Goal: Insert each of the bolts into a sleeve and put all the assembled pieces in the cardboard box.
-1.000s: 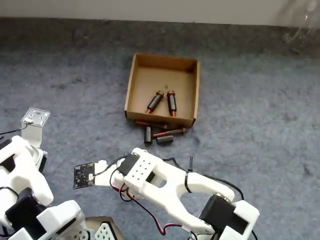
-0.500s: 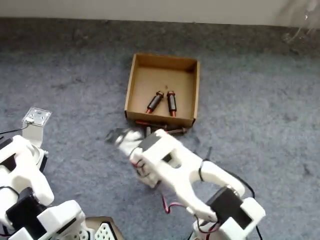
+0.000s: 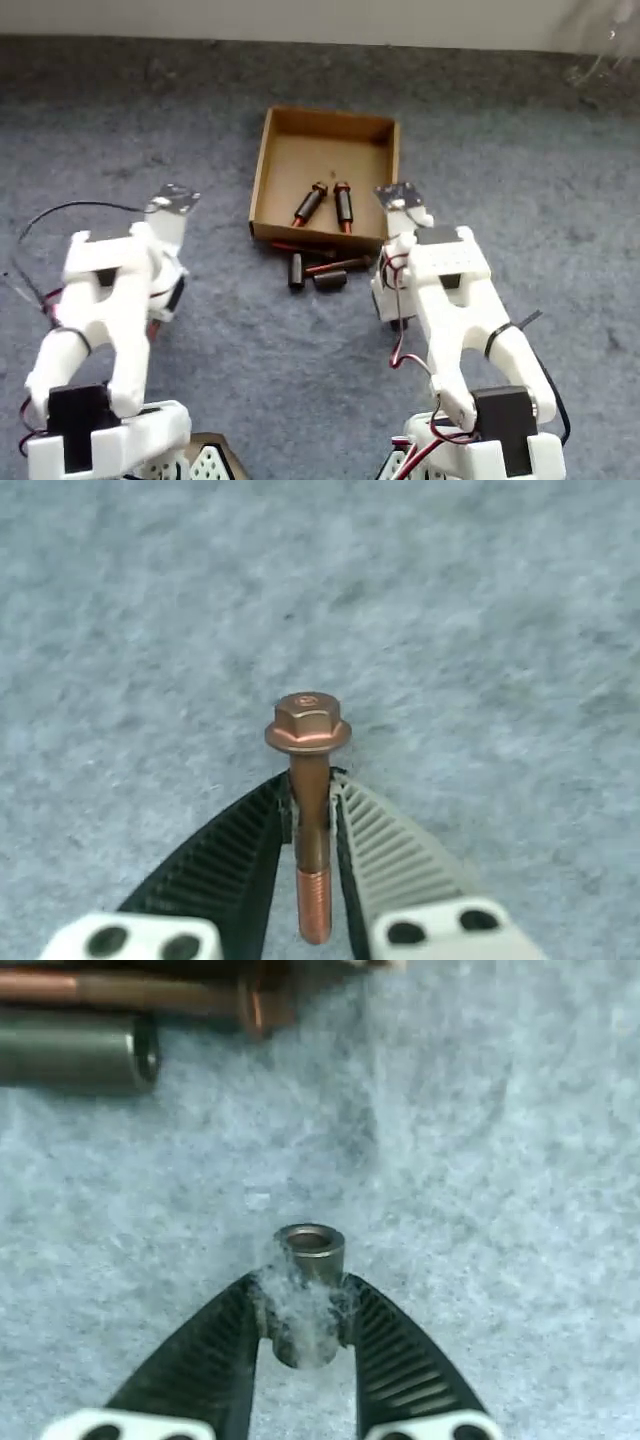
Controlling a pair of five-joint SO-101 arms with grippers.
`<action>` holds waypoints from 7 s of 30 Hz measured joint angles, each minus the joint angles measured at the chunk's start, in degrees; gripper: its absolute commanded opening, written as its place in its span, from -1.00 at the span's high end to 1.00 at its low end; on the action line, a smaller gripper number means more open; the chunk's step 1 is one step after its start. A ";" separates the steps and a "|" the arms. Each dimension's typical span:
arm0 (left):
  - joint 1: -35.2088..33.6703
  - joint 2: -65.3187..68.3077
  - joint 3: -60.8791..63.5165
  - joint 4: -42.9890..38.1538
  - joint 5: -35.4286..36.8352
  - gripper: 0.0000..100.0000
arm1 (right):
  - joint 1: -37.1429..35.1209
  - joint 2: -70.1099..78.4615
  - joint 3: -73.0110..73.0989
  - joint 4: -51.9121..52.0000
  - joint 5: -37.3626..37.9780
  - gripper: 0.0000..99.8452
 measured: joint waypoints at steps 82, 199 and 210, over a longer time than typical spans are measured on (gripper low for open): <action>8.09 1.85 6.68 -12.22 8.97 0.99 | -3.16 -2.29 0.70 -1.23 1.49 0.74; 32.44 -79.03 21.19 -9.05 36.66 0.99 | -40.26 -60.84 44.66 -46.77 -6.77 0.99; 34.55 -79.03 21.19 -9.05 33.58 0.99 | -40.26 -61.19 44.66 -44.57 -5.71 0.99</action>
